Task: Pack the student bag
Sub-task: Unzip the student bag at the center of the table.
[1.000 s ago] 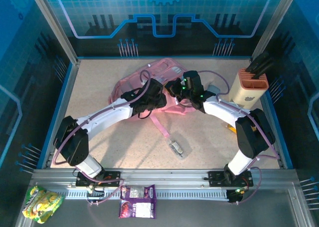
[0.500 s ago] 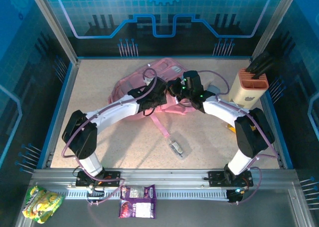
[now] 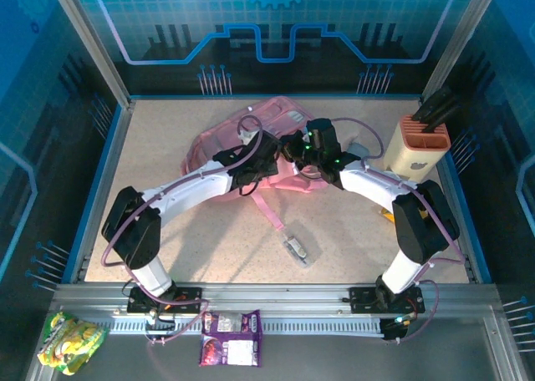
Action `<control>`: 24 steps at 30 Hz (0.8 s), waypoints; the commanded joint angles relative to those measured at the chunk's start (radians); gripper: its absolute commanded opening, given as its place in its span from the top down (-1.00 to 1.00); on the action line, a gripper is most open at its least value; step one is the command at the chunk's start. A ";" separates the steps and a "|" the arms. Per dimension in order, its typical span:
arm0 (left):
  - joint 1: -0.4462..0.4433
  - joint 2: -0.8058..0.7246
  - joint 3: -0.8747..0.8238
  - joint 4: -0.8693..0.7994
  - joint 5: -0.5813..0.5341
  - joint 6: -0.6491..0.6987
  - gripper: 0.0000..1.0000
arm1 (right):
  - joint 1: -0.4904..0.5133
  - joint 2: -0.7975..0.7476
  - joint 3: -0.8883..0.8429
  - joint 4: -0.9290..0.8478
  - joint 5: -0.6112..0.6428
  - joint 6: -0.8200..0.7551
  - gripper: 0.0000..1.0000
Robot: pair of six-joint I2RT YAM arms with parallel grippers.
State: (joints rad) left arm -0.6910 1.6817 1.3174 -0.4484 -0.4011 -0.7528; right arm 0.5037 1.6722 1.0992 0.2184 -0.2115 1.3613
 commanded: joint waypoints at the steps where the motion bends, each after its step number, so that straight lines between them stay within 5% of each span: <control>1: 0.014 -0.059 -0.024 -0.117 -0.070 -0.037 1.00 | -0.009 -0.042 0.045 0.091 -0.023 -0.034 1.00; 10: 0.051 -0.108 -0.123 -0.158 0.001 -0.039 0.85 | -0.003 -0.043 0.047 0.096 -0.025 -0.033 1.00; 17: 0.074 -0.083 -0.113 0.036 0.064 0.021 0.21 | 0.007 -0.035 0.058 0.093 -0.033 -0.030 1.00; 24: 0.086 -0.063 -0.106 0.136 0.085 0.052 0.28 | 0.014 -0.034 0.062 0.087 -0.031 -0.034 1.00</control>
State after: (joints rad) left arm -0.6273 1.5993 1.1999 -0.4198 -0.3084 -0.7475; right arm 0.5053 1.6722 1.1007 0.2028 -0.2142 1.3533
